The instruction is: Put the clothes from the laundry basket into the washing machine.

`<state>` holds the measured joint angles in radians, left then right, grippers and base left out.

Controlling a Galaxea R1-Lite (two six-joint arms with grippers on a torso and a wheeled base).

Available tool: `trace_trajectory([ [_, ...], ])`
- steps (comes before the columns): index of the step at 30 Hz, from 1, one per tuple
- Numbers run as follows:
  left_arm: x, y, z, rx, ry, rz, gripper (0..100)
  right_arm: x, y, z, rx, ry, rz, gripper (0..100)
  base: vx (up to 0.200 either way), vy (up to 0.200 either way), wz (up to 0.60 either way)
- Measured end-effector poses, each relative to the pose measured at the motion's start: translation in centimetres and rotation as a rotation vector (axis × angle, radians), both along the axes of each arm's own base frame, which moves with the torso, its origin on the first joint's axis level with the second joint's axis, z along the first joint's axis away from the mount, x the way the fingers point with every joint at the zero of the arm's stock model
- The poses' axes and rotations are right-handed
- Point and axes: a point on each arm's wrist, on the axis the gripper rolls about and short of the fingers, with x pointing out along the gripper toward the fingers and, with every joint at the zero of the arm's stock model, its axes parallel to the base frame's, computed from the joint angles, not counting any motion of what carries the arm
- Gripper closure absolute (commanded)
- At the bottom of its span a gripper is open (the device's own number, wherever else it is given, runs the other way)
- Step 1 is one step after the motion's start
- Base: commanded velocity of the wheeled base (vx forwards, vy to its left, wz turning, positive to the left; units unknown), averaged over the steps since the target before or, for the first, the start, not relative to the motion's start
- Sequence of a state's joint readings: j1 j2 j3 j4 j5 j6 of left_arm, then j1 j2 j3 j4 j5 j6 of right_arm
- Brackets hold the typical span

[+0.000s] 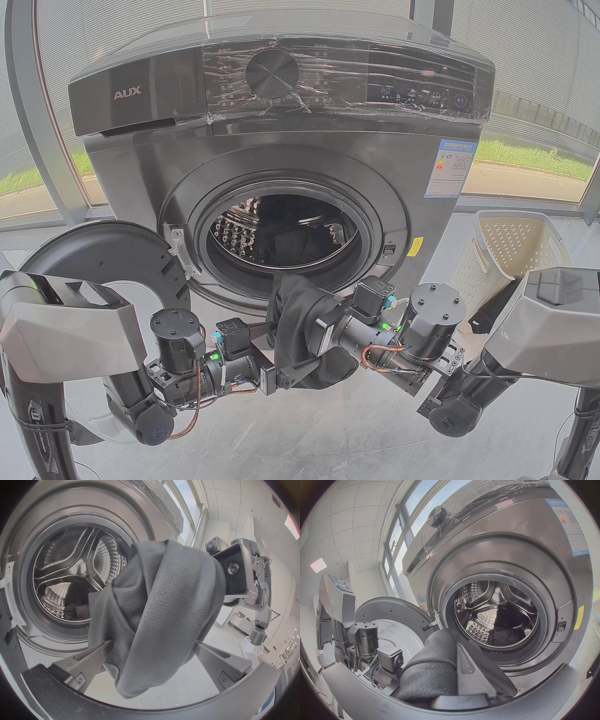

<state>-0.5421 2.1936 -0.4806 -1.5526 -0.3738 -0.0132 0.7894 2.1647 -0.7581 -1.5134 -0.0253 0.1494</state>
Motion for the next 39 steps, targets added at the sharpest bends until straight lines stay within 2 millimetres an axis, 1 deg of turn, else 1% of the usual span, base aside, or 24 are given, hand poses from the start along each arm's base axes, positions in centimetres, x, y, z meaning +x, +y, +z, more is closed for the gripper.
trace_trajectory([
  [4, 0.5, -0.4, -0.2, -0.002, -0.011, -0.007, 0, -0.4, 0.3, 0.0, -0.002, 0.003, 0.011, 100, 0.000, 0.000, 0.00],
  [11, 2.3, -1.0, -0.5, -0.020, -0.043, 0.007, 0, -1.6, 0.5, -0.6, -0.019, 0.027, 0.037, 100, 0.000, 0.000, 0.00],
  [12, 2.6, -1.0, -0.6, -0.021, -0.046, 0.010, 100, -1.8, 0.5, -0.6, -0.021, 0.030, 0.039, 100, 0.000, 0.000, 0.00],
  [17, 3.5, -1.0, -1.3, -0.019, -0.051, 0.027, 100, -2.2, 0.4, -0.6, -0.023, 0.034, 0.045, 100, 0.000, 0.000, 0.00],
  [26, 3.7, -0.6, -1.8, -0.011, -0.035, 0.040, 100, -2.6, -0.2, -0.7, -0.035, 0.048, 0.042, 100, 0.000, 0.000, 0.00],
  [29, 3.7, 0.0, -1.4, -0.020, -0.033, 0.054, 100, -3.0, -0.8, -1.0, -0.055, 0.066, 0.038, 100, 0.000, 0.000, 0.00],
  [35, 3.3, 1.0, 0.5, -0.063, -0.032, 0.075, 100, -3.9, -2.1, -2.0, -0.099, 0.111, 0.030, 100, 0.000, 0.000, 0.00],
  [36, 3.2, 1.2, 0.8, -0.070, -0.032, 0.077, 100, -4.0, -2.2, -2.1, -0.101, 0.118, 0.030, 0, 0.000, 0.000, 0.00],
  [39, 2.7, 1.5, 1.5, -0.080, -0.036, 0.083, 100, -4.3, -2.3, -2.3, -0.106, 0.135, 0.033, 0, 0.000, 0.000, 0.00],
])
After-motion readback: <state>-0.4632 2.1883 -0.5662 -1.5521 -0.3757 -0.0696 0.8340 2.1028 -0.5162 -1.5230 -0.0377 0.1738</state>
